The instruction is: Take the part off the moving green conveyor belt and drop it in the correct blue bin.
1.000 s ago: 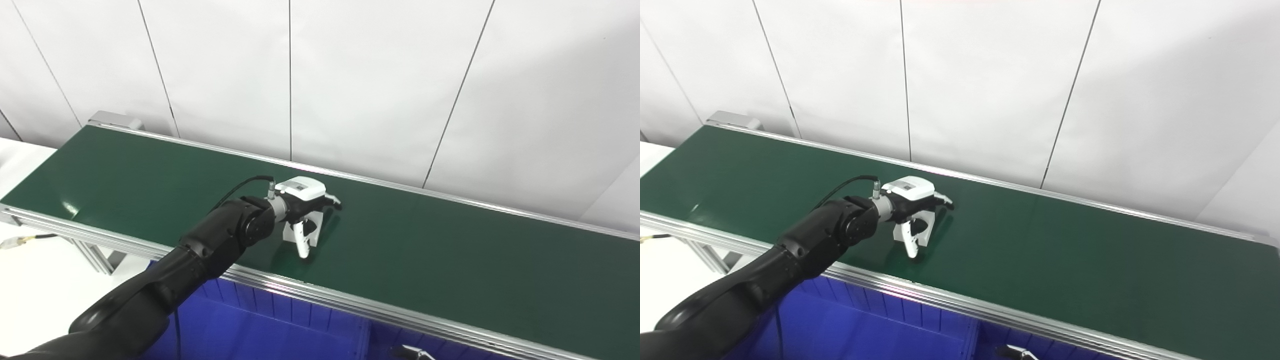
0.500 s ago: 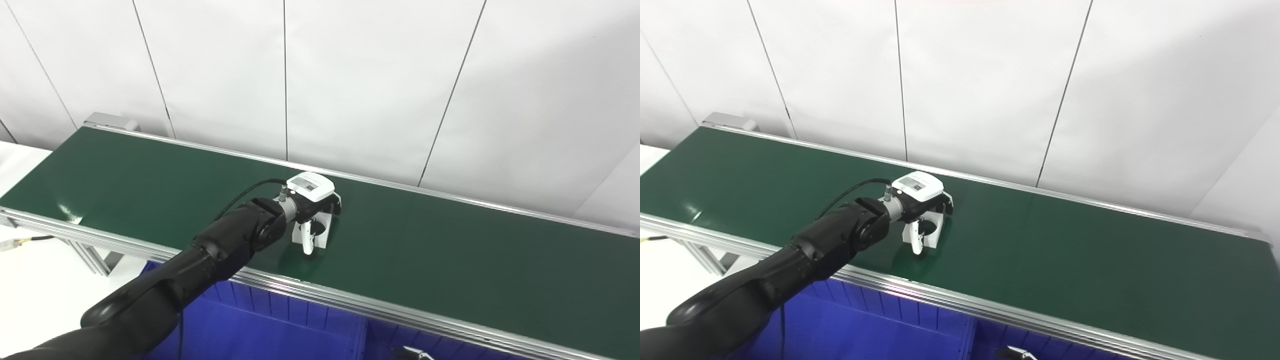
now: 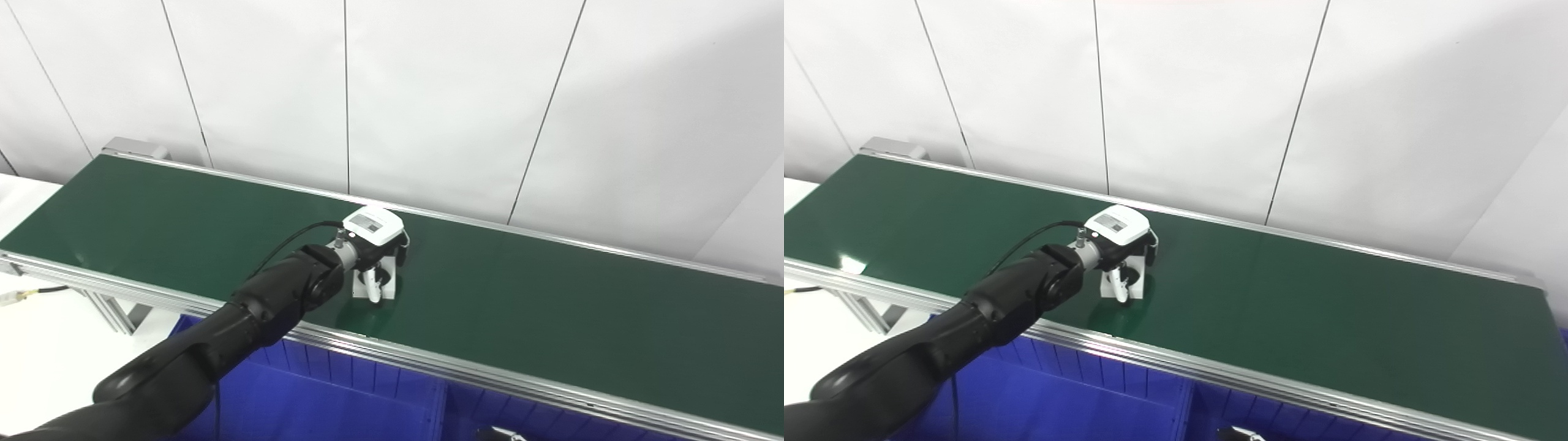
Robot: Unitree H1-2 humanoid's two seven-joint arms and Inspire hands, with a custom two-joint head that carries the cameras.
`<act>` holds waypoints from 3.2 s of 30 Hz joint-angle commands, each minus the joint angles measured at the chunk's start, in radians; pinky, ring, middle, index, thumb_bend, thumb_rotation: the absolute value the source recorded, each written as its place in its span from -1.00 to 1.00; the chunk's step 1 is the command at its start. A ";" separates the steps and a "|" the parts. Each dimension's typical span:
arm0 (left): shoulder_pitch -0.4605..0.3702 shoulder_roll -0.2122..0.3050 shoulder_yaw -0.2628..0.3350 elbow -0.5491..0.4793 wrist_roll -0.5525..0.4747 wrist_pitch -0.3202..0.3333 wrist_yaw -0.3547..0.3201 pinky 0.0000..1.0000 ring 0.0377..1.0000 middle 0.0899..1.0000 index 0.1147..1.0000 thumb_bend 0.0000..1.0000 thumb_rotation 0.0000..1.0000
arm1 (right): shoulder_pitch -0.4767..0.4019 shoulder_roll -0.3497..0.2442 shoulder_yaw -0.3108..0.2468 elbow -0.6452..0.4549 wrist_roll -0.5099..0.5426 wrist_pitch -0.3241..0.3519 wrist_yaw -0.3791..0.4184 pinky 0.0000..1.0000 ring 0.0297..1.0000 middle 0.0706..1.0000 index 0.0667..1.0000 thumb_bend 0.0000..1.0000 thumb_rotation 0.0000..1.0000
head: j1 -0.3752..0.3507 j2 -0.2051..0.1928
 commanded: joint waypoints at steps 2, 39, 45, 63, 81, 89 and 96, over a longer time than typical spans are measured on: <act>-0.017 0.033 0.018 -0.056 0.005 0.008 0.003 -0.37 -0.16 -0.03 -0.07 -0.06 -1.00 | -0.007 0.003 0.002 -0.039 0.000 -0.055 -0.005 0.15 0.31 0.46 0.35 0.98 -0.67 | 0.003 0.003; 0.591 0.041 0.416 -1.177 -0.178 0.193 -0.398 -0.33 -0.18 -0.07 -0.07 -0.05 -1.00 | -0.080 0.011 -0.119 -0.078 0.101 -0.055 0.154 0.21 0.32 0.45 0.36 0.92 -0.69 | 0.264 0.283; 0.662 0.009 0.418 -1.200 -0.128 0.191 -0.393 -0.34 -0.20 -0.08 -0.05 -0.05 -1.00 | -0.084 0.003 -0.136 -0.124 0.126 -0.035 0.183 0.21 0.31 0.43 0.35 0.91 -0.75 | 0.327 0.339; 0.664 -0.037 0.395 -1.192 0.013 0.222 -0.486 -0.34 -0.18 -0.02 -0.10 -0.05 -1.00 | -0.083 -0.017 -0.182 -0.183 0.199 0.005 0.235 0.15 0.28 0.40 0.36 0.94 -0.73 | 0.490 0.384; 0.704 -0.039 0.266 -0.970 0.187 0.192 -0.453 -0.39 -0.23 -0.14 0.00 -0.06 -1.00 | -0.079 -0.012 -0.190 -0.182 0.205 -0.003 0.258 0.15 0.30 0.42 0.36 0.90 -0.77 | 0.464 0.371; 0.699 -0.043 0.249 -0.916 0.213 0.199 -0.409 -0.36 -0.22 -0.17 -0.01 -0.06 -1.00 | -0.074 -0.006 -0.190 -0.183 0.206 -0.004 0.258 0.13 0.29 0.42 0.35 0.90 -0.79 | 0.453 0.367; 0.702 -0.035 0.247 -0.919 0.217 0.194 -0.401 -0.37 -0.23 -0.18 0.00 -0.06 -1.00 | -0.070 -0.002 -0.189 -0.188 0.192 -0.001 0.251 0.14 0.29 0.41 0.36 0.91 -0.79 | 0.443 0.364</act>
